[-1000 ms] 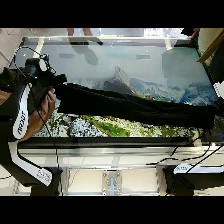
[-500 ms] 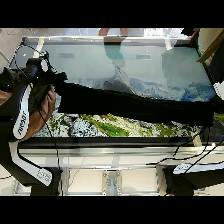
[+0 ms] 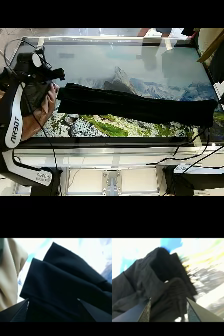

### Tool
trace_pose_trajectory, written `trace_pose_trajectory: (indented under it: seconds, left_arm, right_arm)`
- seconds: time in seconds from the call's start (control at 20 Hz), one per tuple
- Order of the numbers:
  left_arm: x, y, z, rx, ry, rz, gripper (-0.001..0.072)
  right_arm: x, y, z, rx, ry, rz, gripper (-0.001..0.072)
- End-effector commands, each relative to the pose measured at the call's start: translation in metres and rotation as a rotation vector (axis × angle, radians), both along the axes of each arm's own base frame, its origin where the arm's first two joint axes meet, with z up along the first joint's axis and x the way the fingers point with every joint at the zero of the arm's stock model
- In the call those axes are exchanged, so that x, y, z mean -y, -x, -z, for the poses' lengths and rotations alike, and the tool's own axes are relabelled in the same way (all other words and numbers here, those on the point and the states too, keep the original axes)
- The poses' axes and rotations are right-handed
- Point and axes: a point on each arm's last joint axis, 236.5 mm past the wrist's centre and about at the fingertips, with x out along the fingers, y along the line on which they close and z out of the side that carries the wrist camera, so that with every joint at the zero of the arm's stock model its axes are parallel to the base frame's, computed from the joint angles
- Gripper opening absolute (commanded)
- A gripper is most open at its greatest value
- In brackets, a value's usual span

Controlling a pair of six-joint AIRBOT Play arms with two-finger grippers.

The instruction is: Fold the clothes and pants, and hang the long-sleeved shirts on hangers.

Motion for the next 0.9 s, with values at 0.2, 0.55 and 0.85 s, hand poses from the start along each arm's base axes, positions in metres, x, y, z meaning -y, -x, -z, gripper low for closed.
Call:
trace_pose_trajectory:
  seconds: [0.2, 0.55, 0.85]
  left_arm:
    - [0.133, -0.018, -0.149, 0.491, 0.068, 0.337, 0.071]
    - [0.207, -0.001, -0.122, 0.434, 0.097, 0.469, 0.071]
    - [0.208, -0.001, -0.122, 0.418, 0.15, 0.409, 0.0708]
  right_arm:
    - [-0.01, 0.003, -0.03, 0.396, -0.42, -0.041, 0.0696]
    - [-0.002, 0.015, 0.071, 0.273, -0.556, -0.066, 0.0696]
    - [-0.004, 0.021, 0.128, 0.208, -0.618, -0.072, 0.0696]
